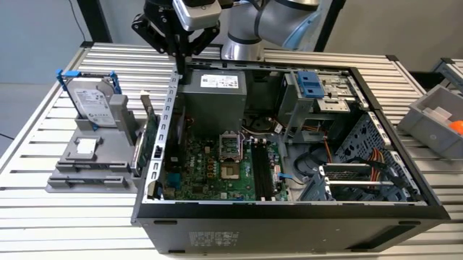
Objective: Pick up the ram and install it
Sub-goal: 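Reach for the ram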
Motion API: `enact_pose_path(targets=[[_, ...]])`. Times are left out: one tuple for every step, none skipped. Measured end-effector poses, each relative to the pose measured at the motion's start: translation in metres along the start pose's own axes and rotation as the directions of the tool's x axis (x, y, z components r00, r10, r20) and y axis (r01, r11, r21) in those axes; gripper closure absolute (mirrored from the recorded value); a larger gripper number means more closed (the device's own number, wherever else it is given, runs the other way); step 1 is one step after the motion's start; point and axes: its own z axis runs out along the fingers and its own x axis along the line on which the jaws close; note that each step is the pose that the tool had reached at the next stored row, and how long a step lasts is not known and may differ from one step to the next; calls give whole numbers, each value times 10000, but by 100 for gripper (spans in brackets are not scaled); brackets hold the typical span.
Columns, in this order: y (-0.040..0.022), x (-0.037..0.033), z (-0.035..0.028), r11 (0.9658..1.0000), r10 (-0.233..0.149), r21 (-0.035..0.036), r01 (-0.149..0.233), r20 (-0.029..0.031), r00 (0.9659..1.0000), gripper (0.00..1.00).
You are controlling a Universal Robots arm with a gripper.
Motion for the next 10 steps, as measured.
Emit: enact_pose_path(targets=[[0, 11, 0, 10000, 0, 0, 0, 0, 10000, 100], [-1, 21, 0, 10000, 0, 0, 0, 0, 10000, 100], [-1, 31, -1, 10000, 0, 0, 0, 0, 10000, 100], [-2, 41, -1, 10000, -1, 0, 1, 0, 10000, 100], [-2, 51, -1, 10000, 0, 0, 0, 0, 10000, 100], [-2, 62, -1, 10000, -1, 0, 1, 0, 10000, 100], [-2, 73, -1, 10000, -1, 0, 1, 0, 10000, 100], [-3, 85, -2, 10000, -1, 0, 1, 0, 10000, 100], [-3, 96, -2, 10000, -1, 0, 1, 0, 10000, 100], [-3, 109, -2, 10000, 0, -1, 0, 1, 10000, 100]])
